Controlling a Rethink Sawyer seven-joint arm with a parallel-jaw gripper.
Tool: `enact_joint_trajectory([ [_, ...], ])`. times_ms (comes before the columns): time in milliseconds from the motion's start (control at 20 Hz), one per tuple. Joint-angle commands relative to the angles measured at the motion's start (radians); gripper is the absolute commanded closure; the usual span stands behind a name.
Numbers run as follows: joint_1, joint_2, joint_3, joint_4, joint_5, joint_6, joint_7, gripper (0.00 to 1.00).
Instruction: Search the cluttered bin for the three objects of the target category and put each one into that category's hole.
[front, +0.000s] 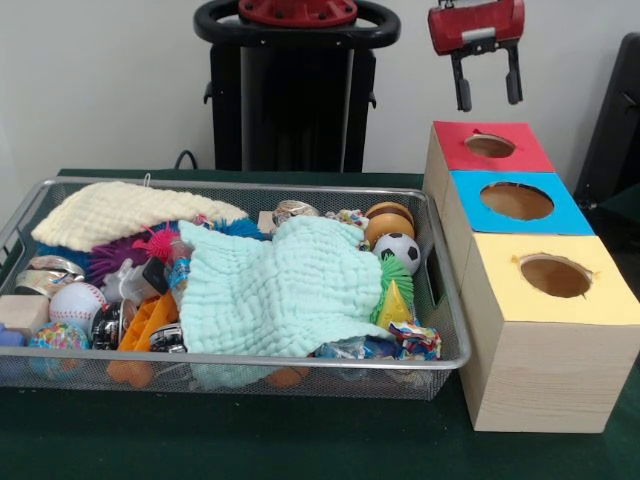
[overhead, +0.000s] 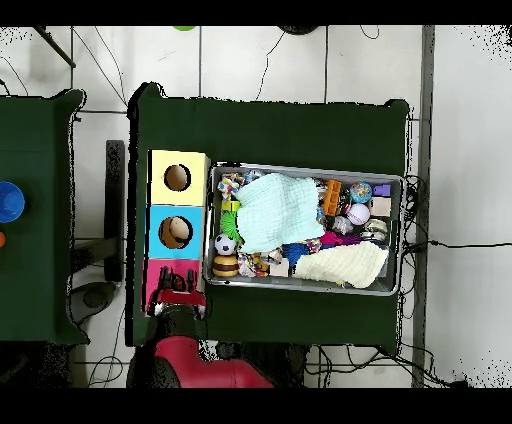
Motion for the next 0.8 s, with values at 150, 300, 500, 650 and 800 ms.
enact_joint_trajectory([
  [150, -0.053, -0.210, 0.102, -0.063, 0.017, 0.296, 0.193, 0.00],
  [300, -0.062, -0.266, 0.050, -0.077, 0.021, 0.350, 0.150, 0.00],
  [500, -0.090, -0.283, -0.017, -0.100, 0.019, 0.377, 0.121, 0.00],
  [650, -0.054, -0.248, -0.102, -0.125, 0.056, 0.336, 0.102, 0.00],
  [800, -0.032, -0.204, -0.142, -0.147, 0.081, 0.311, 0.106, 0.00],
])
